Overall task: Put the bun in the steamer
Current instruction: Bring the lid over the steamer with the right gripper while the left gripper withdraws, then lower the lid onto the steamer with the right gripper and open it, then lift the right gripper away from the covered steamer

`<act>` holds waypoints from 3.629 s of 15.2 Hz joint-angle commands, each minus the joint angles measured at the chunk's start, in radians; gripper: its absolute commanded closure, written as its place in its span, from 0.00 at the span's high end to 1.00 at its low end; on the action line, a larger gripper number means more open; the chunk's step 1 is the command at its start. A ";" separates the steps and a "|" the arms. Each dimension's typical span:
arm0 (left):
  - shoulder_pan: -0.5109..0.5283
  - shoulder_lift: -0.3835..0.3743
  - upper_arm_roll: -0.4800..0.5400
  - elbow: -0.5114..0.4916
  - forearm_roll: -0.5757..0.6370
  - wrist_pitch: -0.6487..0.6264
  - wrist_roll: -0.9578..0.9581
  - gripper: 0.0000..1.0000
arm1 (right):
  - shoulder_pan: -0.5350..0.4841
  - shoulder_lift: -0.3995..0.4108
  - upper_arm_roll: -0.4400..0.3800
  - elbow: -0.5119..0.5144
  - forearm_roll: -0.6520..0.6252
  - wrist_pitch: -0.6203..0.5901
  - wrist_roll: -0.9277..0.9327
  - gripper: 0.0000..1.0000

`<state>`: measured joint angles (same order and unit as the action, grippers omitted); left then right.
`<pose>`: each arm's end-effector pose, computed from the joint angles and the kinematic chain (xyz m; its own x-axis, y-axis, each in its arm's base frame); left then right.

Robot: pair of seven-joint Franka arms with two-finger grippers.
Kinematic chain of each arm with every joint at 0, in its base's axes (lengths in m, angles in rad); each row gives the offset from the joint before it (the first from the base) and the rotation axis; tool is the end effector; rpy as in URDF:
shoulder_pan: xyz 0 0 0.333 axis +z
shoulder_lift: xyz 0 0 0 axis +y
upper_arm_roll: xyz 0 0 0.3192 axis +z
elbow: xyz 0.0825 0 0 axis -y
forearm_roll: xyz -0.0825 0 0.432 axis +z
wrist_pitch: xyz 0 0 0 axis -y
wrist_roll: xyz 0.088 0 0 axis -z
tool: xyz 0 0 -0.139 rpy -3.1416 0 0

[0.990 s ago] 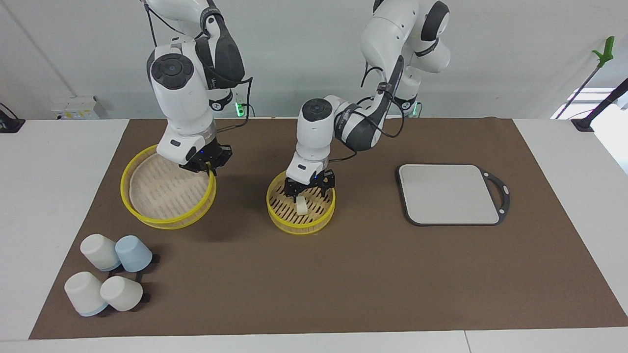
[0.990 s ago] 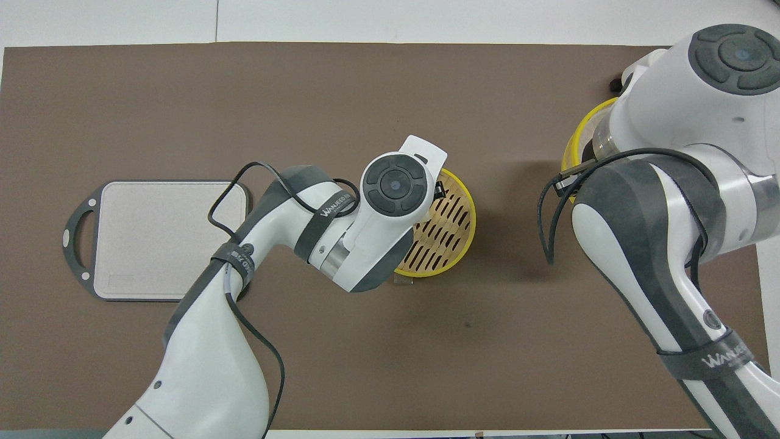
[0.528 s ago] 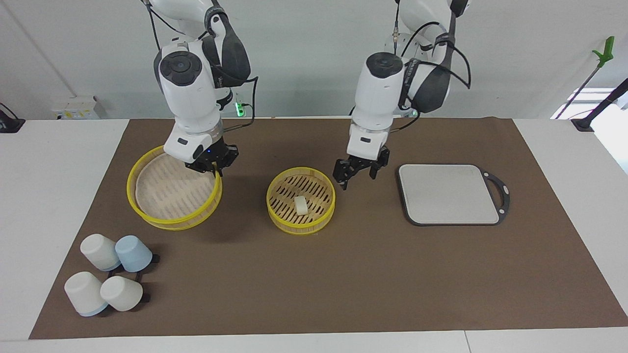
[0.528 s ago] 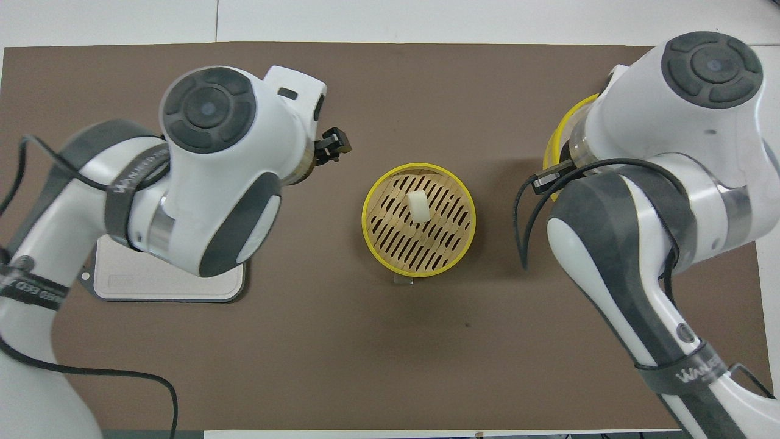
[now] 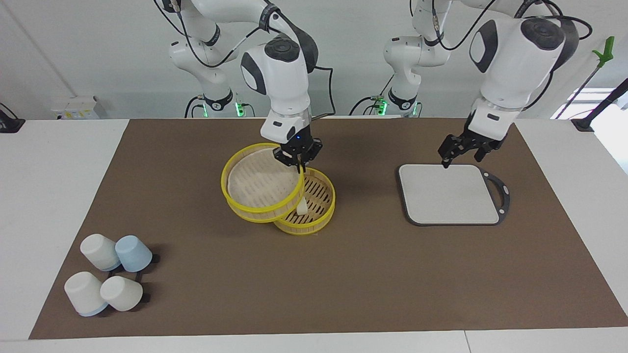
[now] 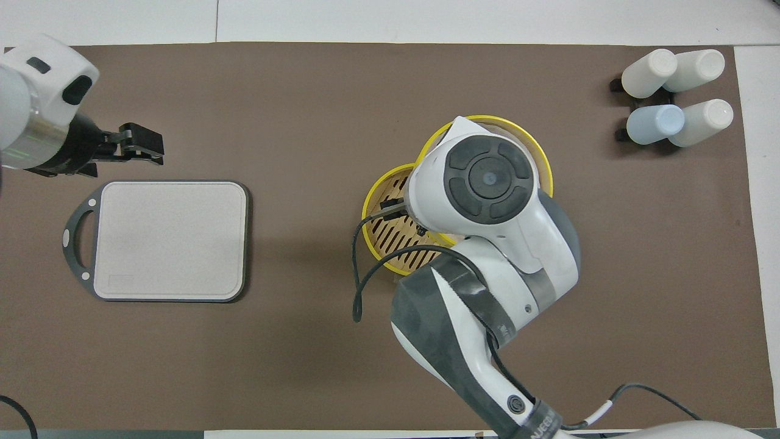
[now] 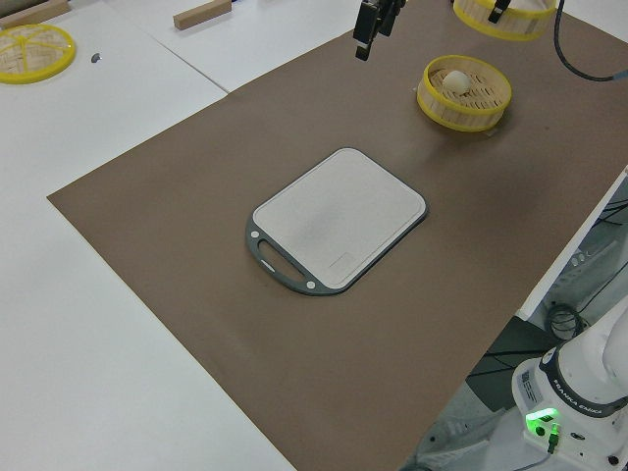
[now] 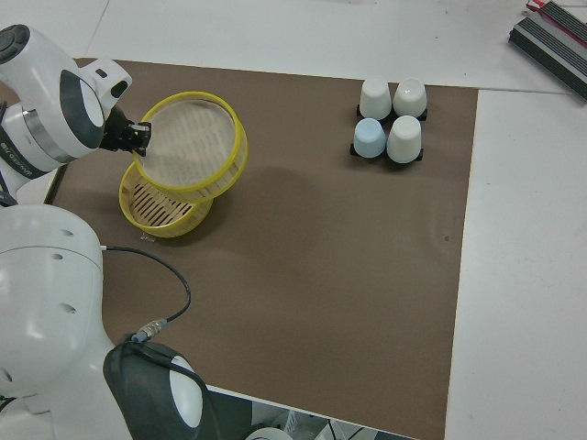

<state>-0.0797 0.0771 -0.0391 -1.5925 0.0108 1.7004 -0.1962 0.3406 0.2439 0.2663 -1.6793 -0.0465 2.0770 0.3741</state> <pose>0.6329 -0.0734 0.5482 0.9966 0.0762 0.0318 0.0763 -0.9971 -0.0016 0.5824 0.3858 0.4327 0.9627 0.2292 0.1435 0.2418 -0.9672 -0.0776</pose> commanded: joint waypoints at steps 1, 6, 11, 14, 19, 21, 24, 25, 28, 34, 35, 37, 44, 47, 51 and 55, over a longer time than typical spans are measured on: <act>0.052 -0.042 -0.011 -0.044 -0.012 -0.016 0.108 1.00 | 0.038 0.041 -0.005 0.009 0.008 0.049 0.055 0.00; 0.077 -0.063 -0.008 -0.076 -0.012 -0.016 0.146 1.00 | 0.127 0.112 -0.007 0.033 -0.078 0.040 0.199 0.00; 0.074 -0.065 -0.008 -0.075 -0.012 -0.019 0.144 1.00 | 0.136 0.141 -0.009 0.052 -0.104 0.031 0.221 0.00; 0.066 -0.071 -0.007 -0.076 -0.014 -0.030 0.142 1.00 | 0.141 0.153 -0.007 0.053 -0.138 0.052 0.230 0.00; 0.075 -0.112 -0.005 -0.101 -0.034 -0.047 0.146 1.00 | 0.158 0.178 -0.007 0.053 -0.142 0.095 0.276 0.00; 0.075 -0.123 -0.005 -0.115 -0.035 -0.042 0.144 1.00 | 0.158 0.178 -0.007 0.049 -0.145 0.104 0.278 0.00; 0.075 -0.126 -0.005 -0.115 -0.037 -0.041 0.144 1.00 | 0.158 0.179 -0.007 0.044 -0.157 0.109 0.278 0.00; 0.075 -0.126 -0.005 -0.115 -0.041 -0.041 0.144 1.00 | 0.156 0.181 -0.007 0.041 -0.167 0.110 0.276 0.00; 0.077 -0.126 -0.005 -0.116 -0.055 -0.041 0.146 1.00 | 0.153 0.184 -0.007 0.035 -0.176 0.113 0.276 0.00; 0.080 -0.126 -0.005 -0.115 -0.055 -0.045 0.146 1.00 | 0.153 0.183 -0.007 0.009 -0.173 0.140 0.282 0.00; 0.081 -0.126 -0.005 -0.115 -0.055 -0.048 0.146 1.00 | 0.152 0.183 -0.007 0.009 -0.173 0.141 0.293 0.00; 0.080 -0.128 -0.005 -0.116 -0.055 -0.050 0.146 1.00 | 0.149 0.181 -0.005 -0.002 -0.173 0.161 0.310 0.00; 0.080 -0.126 -0.005 -0.116 -0.054 -0.051 0.146 1.00 | 0.100 0.141 -0.002 0.021 -0.155 0.123 0.304 1.00; 0.081 -0.126 -0.005 -0.116 -0.054 -0.051 0.146 1.00 | 0.049 0.072 -0.002 0.047 -0.133 0.000 0.281 1.00; 0.081 -0.126 -0.005 -0.115 -0.054 -0.051 0.146 1.00 | -0.073 -0.012 -0.002 0.044 -0.116 -0.158 0.064 1.00; 0.081 -0.126 -0.005 -0.115 -0.054 -0.051 0.144 1.00 | -0.233 -0.093 -0.002 0.043 -0.021 -0.280 -0.049 1.00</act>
<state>-0.0082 -0.0232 -0.0430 -1.6823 -0.0265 1.6555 -0.0698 0.1898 0.1977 0.2509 -1.6193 -0.1178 1.8403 0.3882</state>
